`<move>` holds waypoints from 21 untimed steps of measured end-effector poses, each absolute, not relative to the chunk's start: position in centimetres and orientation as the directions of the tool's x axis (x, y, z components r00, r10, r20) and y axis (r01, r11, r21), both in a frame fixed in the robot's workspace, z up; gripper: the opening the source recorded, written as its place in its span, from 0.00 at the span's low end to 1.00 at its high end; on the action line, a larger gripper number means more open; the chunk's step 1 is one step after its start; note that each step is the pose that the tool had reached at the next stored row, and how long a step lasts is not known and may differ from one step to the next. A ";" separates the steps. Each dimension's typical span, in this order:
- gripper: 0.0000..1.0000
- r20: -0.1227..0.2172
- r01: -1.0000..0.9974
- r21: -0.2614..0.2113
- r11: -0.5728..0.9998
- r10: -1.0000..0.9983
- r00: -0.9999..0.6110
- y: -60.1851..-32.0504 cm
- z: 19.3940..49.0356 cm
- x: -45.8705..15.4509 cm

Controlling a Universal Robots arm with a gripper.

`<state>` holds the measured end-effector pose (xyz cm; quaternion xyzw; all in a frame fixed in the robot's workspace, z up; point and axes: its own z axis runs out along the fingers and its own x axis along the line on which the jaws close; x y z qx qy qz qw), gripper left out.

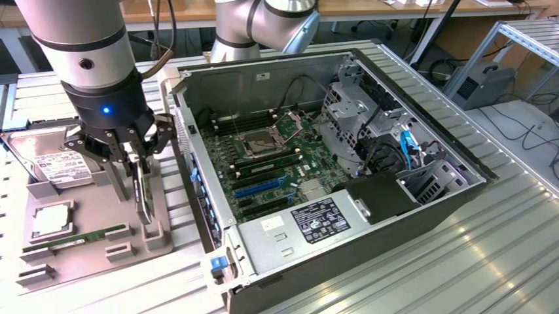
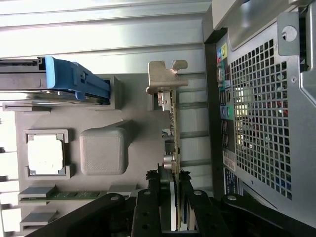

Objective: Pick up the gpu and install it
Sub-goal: 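Pick up the gpu and move the gpu toward the slot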

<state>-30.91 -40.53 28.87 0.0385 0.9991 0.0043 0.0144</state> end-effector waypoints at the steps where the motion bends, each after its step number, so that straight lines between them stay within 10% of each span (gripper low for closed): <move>1: 0.27 -0.028 0.077 0.010 0.997 0.077 -0.997 -40.5 28.9 -30.9; 21: 0.27 -0.029 0.077 0.010 0.997 0.077 -0.997 -40.5 29.7 -30.9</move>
